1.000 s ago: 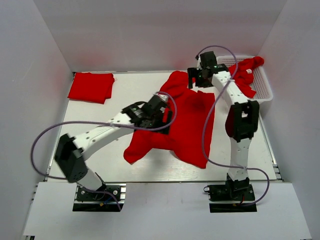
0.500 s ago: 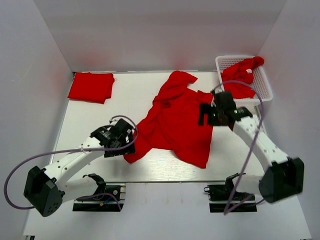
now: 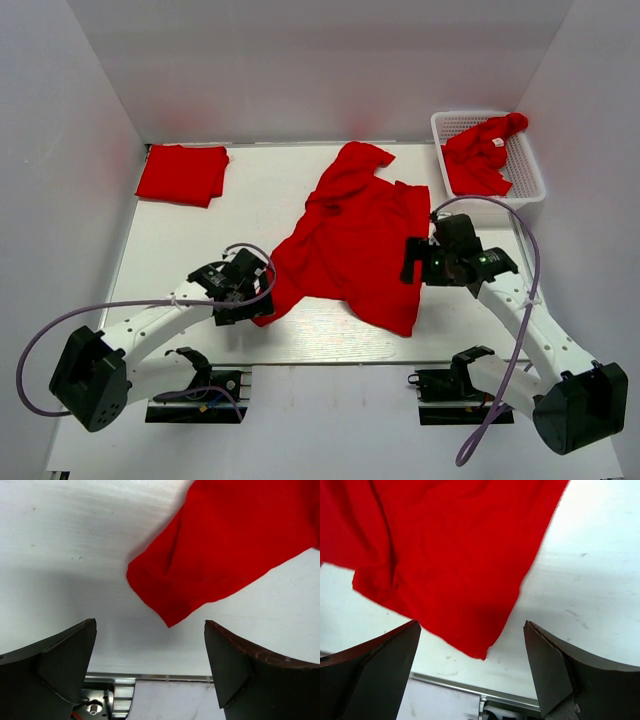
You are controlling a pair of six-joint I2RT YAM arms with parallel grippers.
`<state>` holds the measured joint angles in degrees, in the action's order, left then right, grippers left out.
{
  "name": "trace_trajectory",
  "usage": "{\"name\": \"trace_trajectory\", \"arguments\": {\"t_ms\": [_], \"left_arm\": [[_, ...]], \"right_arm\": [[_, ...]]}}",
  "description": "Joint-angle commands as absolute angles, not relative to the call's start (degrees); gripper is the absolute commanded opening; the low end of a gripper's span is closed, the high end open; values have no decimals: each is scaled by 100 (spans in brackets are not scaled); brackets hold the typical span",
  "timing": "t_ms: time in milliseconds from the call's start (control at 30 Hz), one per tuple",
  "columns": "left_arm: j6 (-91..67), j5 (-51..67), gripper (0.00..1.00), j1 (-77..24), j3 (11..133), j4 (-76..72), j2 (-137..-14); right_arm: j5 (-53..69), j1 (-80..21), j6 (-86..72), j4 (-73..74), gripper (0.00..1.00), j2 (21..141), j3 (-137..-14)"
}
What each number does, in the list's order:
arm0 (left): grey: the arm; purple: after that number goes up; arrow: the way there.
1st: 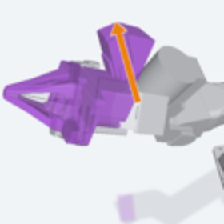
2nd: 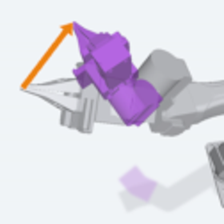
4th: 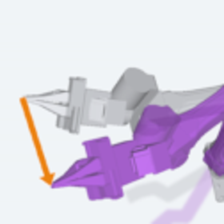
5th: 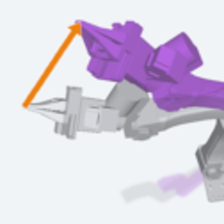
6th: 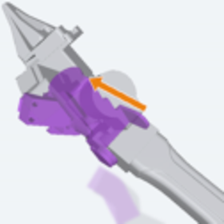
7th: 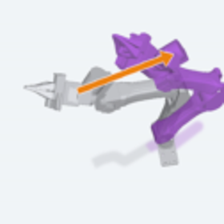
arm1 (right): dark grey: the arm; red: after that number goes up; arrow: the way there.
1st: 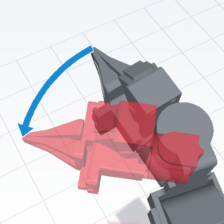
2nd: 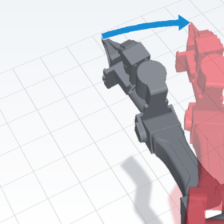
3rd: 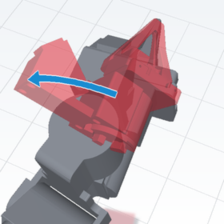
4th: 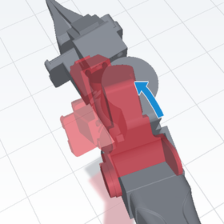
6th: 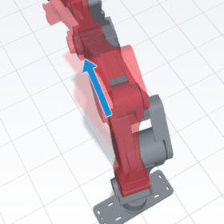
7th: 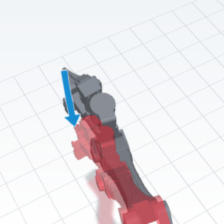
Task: Fold and stack the t-shirts
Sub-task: Flatten out the tshirt
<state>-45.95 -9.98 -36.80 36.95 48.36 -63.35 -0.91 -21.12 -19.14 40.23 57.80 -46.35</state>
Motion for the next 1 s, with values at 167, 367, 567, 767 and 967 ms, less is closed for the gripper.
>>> {"name": "trace_trajectory", "arguments": {"t_ms": [167,367,567,767,967], "left_arm": [[-4588,-923,86,-3647,3533,4201,-6749],[-4438,-703,65,-3647,3287,3789,-6855],[-4325,-519,28,-3718,3226,3358,-7277],[-4272,-658,0,-3718,3348,3305,-7479],[-4148,-817,0,-3718,3349,3313,-6857]], "right_arm": [[449,-2276,-2013,4087,90,5862,-4210],[369,-2347,-1995,4192,90,5889,-4210],[88,-2645,-1960,4526,90,6020,-4131],[-421,-3023,-2249,4720,90,6126,-4008],[-194,-3348,-2707,4018,90,6284,-3542]]}}
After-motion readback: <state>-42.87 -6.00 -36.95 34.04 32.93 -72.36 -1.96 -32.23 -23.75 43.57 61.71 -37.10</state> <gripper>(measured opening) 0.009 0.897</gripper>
